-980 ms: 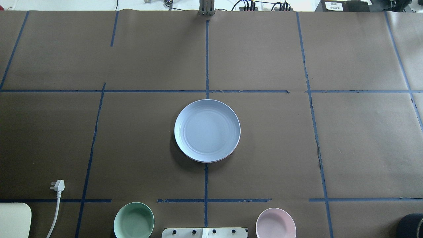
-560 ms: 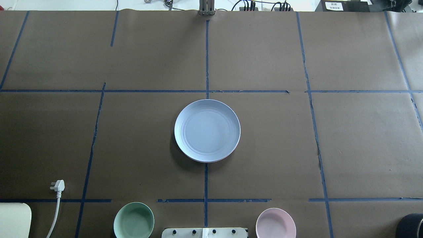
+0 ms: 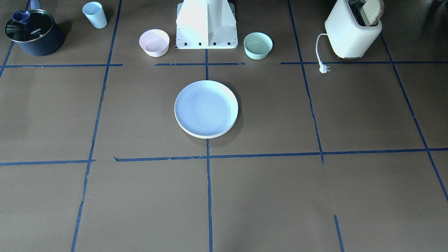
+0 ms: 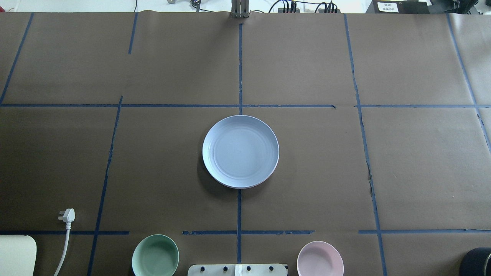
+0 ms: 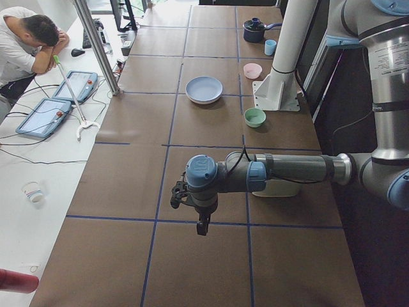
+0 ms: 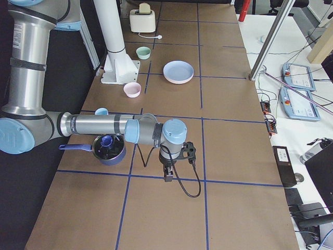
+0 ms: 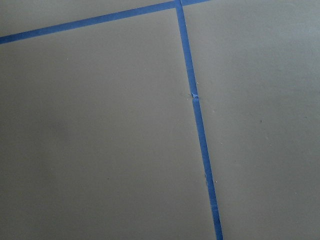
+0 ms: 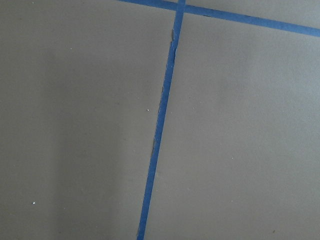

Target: Stack three plates with pink and blue

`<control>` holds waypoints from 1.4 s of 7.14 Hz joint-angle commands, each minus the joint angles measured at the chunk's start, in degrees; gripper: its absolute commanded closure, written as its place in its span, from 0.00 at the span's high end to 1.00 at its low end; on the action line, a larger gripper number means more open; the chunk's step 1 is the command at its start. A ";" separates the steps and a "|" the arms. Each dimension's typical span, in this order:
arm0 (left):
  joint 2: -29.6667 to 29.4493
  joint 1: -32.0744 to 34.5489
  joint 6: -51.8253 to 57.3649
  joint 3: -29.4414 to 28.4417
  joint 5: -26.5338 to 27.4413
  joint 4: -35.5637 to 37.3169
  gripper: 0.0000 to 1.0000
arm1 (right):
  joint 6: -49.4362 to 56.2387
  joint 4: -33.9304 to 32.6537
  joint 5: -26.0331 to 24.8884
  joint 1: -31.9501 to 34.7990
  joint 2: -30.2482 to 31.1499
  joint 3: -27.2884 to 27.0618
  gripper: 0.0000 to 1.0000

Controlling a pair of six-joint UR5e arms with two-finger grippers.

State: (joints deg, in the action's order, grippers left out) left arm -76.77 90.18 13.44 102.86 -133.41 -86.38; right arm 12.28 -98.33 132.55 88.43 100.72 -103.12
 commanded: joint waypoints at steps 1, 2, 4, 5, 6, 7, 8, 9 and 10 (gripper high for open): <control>0.04 0.00 0.01 -0.46 -0.01 -0.02 1.00 | -0.06 -0.02 0.08 -0.01 -0.09 -0.07 1.00; 0.04 0.00 0.01 -0.46 -0.01 -0.02 1.00 | -0.06 0.06 0.08 -0.10 -0.09 -0.07 1.00; 0.04 0.00 0.01 -0.38 -0.01 -0.02 1.00 | 0.02 0.06 1.65 -0.01 -0.09 -0.07 1.00; 0.04 0.00 0.01 -0.29 -0.01 -0.02 1.00 | 0.03 0.06 1.75 -0.10 -0.17 -0.07 1.00; 0.04 0.00 0.01 -0.29 -0.01 -0.02 1.00 | 0.03 0.06 1.75 -0.10 -0.09 -0.07 1.00; 0.04 0.00 0.01 -0.29 -0.01 -0.02 1.00 | 0.03 0.06 1.75 -0.10 -0.09 -0.07 1.00; 0.04 0.00 0.01 -0.38 -0.01 -0.02 1.00 | -0.06 0.06 1.84 -0.10 -0.17 -0.07 1.00; 0.04 0.00 0.01 -0.29 -0.01 -0.02 1.00 | 0.02 0.06 2.19 -0.01 -0.09 -0.07 1.00; 0.04 0.00 0.01 -0.29 -0.01 0.07 1.00 | 0.03 0.06 2.19 -0.10 -0.09 -0.07 1.00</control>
State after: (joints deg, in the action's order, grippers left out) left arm -76.73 90.18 13.45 102.54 -133.42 -86.38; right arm 12.29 -98.26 134.61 88.36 100.61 -103.18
